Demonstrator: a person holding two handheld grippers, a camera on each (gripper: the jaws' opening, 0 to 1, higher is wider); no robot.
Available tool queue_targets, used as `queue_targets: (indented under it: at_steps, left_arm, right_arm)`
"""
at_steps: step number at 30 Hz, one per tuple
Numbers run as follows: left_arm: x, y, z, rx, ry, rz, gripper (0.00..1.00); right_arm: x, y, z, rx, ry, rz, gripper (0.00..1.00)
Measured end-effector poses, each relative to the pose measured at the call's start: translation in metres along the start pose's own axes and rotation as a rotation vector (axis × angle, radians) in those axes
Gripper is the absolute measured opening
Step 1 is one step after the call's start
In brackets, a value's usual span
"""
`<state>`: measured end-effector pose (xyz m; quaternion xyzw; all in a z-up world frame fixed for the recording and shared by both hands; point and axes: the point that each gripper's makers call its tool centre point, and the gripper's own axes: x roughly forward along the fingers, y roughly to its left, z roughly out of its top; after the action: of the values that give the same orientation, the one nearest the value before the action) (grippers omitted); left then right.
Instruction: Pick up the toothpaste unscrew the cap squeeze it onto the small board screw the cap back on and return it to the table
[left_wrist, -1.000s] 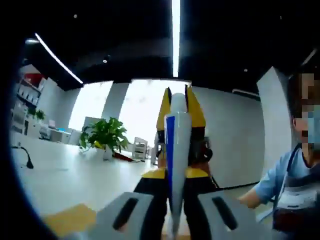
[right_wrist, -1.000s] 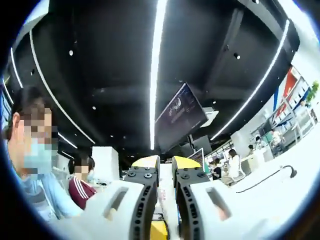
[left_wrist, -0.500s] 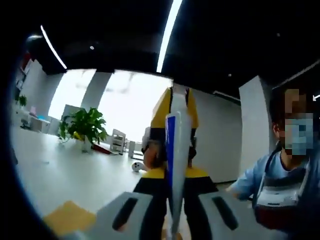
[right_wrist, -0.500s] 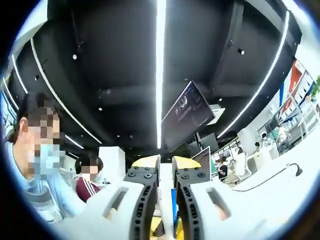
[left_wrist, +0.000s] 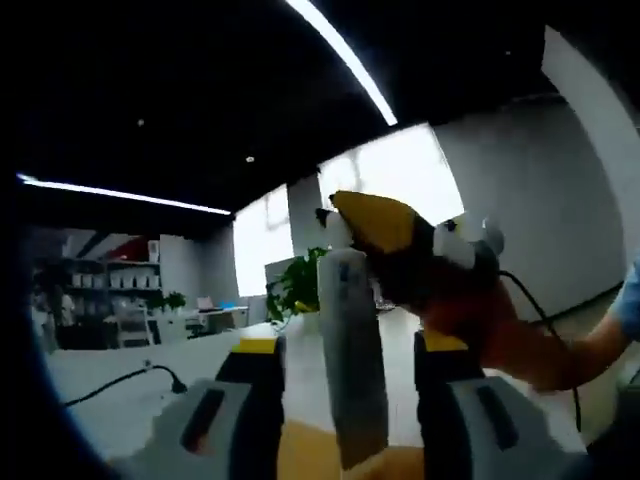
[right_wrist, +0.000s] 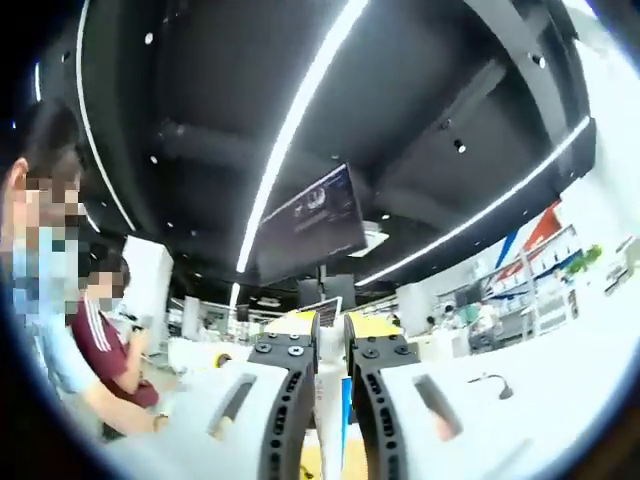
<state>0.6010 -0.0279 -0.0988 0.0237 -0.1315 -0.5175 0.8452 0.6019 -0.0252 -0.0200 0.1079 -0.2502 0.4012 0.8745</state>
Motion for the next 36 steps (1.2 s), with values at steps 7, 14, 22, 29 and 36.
queue_targets:
  at_steps: [7, 14, 22, 29, 36]
  left_arm:
    - [0.007, -0.012, -0.010, 0.248, 0.088, 0.075, 0.40]
    - [0.006, -0.009, -0.013, 0.207, 0.102, 0.099, 0.44]
    - [0.006, -0.007, -0.017, 0.168, 0.120, 0.070, 0.37]
    - [0.001, -0.011, -0.005, 0.004, 0.062, -0.082, 0.27]
    - [-0.012, -0.028, 0.011, -0.371, -0.050, -0.398, 0.12]
  right_arm:
    - [0.001, -0.007, -0.004, -0.018, 0.004, -0.051, 0.10]
    - [0.007, 0.010, -0.006, 0.015, -0.008, -0.003, 0.10]
    - [0.010, 0.026, -0.003, 0.035, -0.017, 0.070, 0.10]
    - [0.006, 0.023, 0.007, 0.227, -0.086, 0.137, 0.10]
    - [0.004, 0.026, 0.011, 0.431, -0.131, 0.238, 0.10]
